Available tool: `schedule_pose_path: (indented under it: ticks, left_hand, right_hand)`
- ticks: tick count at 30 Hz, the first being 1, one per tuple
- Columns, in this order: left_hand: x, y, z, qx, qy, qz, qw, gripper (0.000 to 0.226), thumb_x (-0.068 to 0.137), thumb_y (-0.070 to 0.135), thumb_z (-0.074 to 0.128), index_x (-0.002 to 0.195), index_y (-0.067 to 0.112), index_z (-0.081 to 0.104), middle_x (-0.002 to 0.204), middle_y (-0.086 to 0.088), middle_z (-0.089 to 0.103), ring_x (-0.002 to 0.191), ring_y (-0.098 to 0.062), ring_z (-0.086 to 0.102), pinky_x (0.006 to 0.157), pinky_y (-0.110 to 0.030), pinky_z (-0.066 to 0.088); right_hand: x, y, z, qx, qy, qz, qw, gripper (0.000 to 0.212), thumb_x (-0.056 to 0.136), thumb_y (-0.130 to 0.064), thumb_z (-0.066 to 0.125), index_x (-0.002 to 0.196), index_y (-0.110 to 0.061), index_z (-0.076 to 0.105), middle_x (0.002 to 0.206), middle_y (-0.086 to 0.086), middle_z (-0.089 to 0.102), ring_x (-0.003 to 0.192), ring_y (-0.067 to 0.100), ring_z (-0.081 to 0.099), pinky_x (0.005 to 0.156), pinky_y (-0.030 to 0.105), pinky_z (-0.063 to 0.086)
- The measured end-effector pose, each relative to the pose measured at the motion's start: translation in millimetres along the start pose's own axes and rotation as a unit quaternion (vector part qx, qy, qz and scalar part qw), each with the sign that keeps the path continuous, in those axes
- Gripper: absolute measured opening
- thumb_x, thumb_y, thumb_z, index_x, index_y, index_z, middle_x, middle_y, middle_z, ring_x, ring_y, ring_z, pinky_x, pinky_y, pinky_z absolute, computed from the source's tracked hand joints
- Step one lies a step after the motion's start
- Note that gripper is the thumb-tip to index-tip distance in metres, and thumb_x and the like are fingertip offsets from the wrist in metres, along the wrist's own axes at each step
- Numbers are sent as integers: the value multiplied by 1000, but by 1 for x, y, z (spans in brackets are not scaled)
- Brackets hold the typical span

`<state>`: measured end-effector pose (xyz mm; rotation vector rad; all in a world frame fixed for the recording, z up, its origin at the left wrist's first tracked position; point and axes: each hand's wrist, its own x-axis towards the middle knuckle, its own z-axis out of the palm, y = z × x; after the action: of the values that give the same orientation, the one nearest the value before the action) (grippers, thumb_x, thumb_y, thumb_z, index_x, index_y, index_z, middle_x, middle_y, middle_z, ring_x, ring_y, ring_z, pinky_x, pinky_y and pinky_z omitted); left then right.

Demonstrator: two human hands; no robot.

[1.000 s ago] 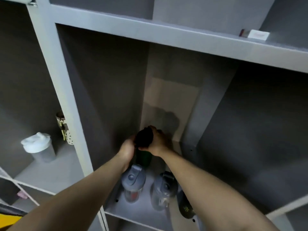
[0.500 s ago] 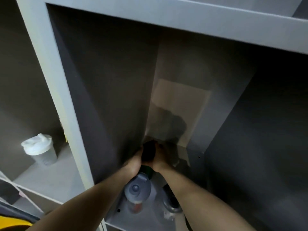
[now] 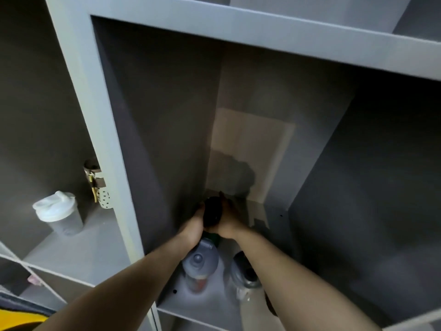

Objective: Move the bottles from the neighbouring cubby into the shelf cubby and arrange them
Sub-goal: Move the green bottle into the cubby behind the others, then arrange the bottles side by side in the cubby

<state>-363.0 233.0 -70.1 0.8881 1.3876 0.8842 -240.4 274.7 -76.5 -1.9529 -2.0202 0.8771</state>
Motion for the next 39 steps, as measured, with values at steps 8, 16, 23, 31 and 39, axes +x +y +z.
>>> schedule_pose_path:
  ticks: [8, 16, 23, 31, 39]
  left_hand:
    - [-39, -8, -10, -99, 6, 4, 995, 52, 99, 51, 33, 124, 13, 59, 119, -5, 64, 95, -14, 63, 93, -27, 41]
    - [-59, -52, -28, -107, -34, -73, 991, 80, 71, 84, 40, 113, 22, 69, 101, -10, 76, 97, -28, 72, 102, -44, 47]
    - [-74, -67, -35, -174, -45, -89, 980, 54, 94, 58, 39, 119, 16, 62, 114, -9, 70, 92, -17, 66, 88, -31, 45]
    - [-87, -61, -37, -257, -97, -96, 957, 59, 102, 43, 24, 151, 9, 27, 158, -8, 30, 147, -22, 25, 118, -31, 16]
    - [-92, -69, -40, -243, -101, -93, 960, 58, 103, 42, 23, 152, 10, 24, 160, -7, 26, 148, -24, 24, 120, -33, 14]
  right_hand:
    - [-67, -16, -6, 135, 81, 31, 987, 51, 96, -17, 55, 146, -17, 46, 148, 8, 52, 136, 30, 50, 110, 34, 41]
    - [-122, -10, 65, 262, 111, 132, 949, 51, 92, -4, 47, 142, -12, 51, 144, 12, 56, 133, 30, 52, 113, 40, 41]
    - [-142, -9, 92, 332, 115, 149, 924, 43, 94, -8, 55, 128, -33, 50, 126, 3, 63, 119, 28, 61, 106, 44, 48]
    - [-139, 7, 97, 404, 85, 139, 900, 46, 95, 0, 53, 110, -43, 55, 131, 2, 63, 126, 26, 59, 113, 46, 44]
    - [-145, 2, 92, 339, 66, 134, 929, 48, 100, -15, 51, 140, -38, 41, 139, 2, 59, 129, 24, 56, 113, 44, 43]
